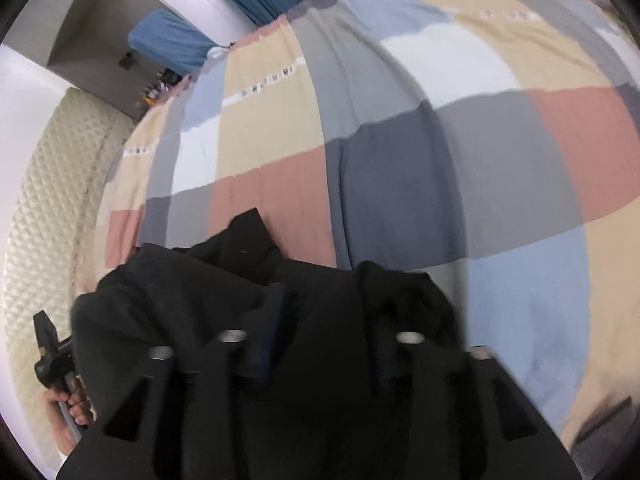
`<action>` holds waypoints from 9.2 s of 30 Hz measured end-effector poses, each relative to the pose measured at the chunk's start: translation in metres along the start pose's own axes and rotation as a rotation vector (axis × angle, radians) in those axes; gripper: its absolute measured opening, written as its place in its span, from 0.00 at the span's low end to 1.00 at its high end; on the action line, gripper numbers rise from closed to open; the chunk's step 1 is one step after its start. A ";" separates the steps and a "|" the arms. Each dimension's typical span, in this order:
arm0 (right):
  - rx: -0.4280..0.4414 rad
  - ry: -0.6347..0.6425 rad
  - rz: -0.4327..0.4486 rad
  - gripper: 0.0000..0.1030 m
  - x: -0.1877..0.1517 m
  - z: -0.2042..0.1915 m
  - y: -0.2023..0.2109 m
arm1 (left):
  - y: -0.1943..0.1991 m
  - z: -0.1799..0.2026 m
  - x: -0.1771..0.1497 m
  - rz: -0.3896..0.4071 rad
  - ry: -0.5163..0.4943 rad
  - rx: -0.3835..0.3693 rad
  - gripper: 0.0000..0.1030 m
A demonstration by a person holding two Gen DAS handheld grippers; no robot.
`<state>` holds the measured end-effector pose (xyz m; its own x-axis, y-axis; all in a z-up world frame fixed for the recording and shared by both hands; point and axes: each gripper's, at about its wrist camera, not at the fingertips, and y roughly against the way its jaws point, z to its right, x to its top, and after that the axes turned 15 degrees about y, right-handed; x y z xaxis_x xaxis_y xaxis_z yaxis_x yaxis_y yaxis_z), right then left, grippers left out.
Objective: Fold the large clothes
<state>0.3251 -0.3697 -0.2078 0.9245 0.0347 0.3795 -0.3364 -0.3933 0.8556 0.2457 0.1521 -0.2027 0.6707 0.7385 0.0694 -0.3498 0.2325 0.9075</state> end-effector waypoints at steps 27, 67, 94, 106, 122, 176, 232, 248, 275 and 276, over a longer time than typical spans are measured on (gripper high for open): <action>-0.229 0.422 0.237 0.83 -0.022 -0.138 -0.085 | -0.047 0.111 -0.117 0.392 -0.585 0.017 0.75; -0.238 0.404 0.337 0.92 -0.088 -0.063 -0.064 | -0.033 -0.004 -0.114 0.520 -0.497 -0.061 0.79; -0.071 0.100 0.244 0.88 -0.117 0.021 -0.008 | 0.012 -0.119 -0.112 0.388 -0.213 -0.111 0.84; -0.161 0.291 0.290 0.06 -0.134 -0.027 0.013 | 0.042 -0.118 -0.142 0.401 -0.268 -0.301 0.08; -0.215 0.266 0.171 0.21 -0.139 -0.019 -0.005 | 0.029 -0.111 -0.148 0.366 -0.288 -0.144 0.22; -0.168 0.521 0.801 1.00 -0.298 -0.225 0.237 | 0.242 -0.049 -0.349 0.704 -0.528 -0.328 1.00; -0.232 0.420 0.596 1.00 -0.311 -0.200 0.177 | 0.183 -0.069 -0.342 0.576 -0.489 -0.168 1.00; -0.237 0.401 0.584 1.00 -0.317 -0.196 0.177 | 0.182 -0.068 -0.344 0.560 -0.499 -0.171 1.00; -0.238 0.403 0.590 1.00 -0.316 -0.197 0.175 | 0.183 -0.066 -0.351 0.559 -0.506 -0.178 1.00; -0.238 0.403 0.590 1.00 -0.316 -0.197 0.174 | 0.183 -0.066 -0.351 0.558 -0.505 -0.176 1.00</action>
<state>-0.0608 -0.2680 -0.1095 0.4568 0.2312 0.8590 -0.8277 -0.2435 0.5057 -0.0969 -0.0226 -0.0888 0.5668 0.4074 0.7161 -0.7943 0.0394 0.6062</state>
